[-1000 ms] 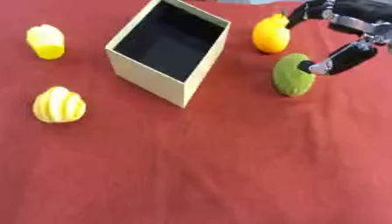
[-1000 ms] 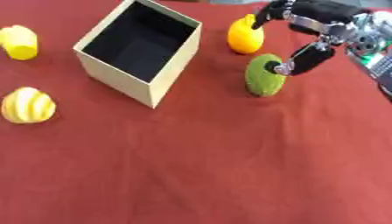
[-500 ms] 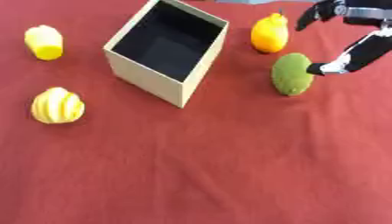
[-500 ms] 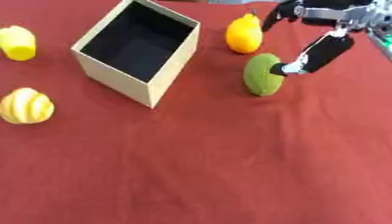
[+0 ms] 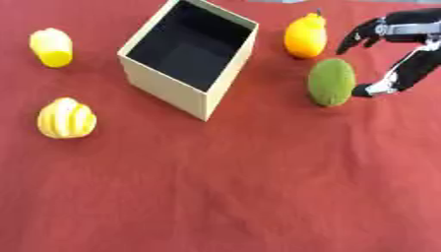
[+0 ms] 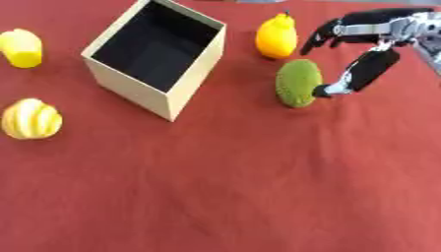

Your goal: Pick up objects on the table and place them in the box.

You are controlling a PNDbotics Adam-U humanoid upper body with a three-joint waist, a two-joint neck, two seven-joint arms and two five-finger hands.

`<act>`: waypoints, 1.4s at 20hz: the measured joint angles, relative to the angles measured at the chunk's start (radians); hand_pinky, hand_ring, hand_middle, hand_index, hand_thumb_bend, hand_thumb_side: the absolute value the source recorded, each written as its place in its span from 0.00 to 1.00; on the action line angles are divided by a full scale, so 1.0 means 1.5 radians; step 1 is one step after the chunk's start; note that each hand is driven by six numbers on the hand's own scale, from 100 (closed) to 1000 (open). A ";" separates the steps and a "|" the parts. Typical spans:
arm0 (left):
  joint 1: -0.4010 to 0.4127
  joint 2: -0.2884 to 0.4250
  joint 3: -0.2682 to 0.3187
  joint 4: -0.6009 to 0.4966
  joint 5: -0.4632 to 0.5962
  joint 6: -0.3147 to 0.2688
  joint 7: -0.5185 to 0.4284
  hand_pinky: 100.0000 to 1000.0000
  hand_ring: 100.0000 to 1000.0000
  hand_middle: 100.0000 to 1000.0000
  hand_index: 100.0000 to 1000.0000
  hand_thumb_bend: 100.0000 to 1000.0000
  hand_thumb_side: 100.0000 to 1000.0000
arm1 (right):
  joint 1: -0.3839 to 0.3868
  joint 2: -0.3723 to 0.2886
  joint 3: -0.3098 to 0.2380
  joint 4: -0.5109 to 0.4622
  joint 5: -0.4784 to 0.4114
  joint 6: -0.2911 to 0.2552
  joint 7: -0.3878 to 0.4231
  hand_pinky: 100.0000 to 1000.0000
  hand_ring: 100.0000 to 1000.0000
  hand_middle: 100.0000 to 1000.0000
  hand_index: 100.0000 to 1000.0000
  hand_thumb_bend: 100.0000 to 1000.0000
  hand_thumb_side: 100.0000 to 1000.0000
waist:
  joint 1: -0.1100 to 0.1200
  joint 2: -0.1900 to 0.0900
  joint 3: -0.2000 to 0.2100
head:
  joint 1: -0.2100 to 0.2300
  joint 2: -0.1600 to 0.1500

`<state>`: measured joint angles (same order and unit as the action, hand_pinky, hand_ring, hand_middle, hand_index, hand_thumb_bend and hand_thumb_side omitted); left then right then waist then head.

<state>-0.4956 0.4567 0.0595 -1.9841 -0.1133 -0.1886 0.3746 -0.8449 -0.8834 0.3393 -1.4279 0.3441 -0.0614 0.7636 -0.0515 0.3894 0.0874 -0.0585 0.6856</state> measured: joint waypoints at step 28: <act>-0.004 -0.006 0.000 0.000 0.004 0.006 -0.002 0.73 0.73 0.69 0.86 0.22 0.74 | -0.014 0.071 -0.007 0.143 0.098 -0.058 -0.078 0.78 0.78 0.67 0.73 0.13 0.00 | -0.001 0.011 0.011 | -0.003 -0.001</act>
<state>-0.5020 0.4473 0.0588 -1.9841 -0.1075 -0.1797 0.3720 -0.8661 -0.7763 0.3288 -1.2132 0.4917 -0.1491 0.6467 -0.0522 0.4055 0.1032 -0.0633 0.6844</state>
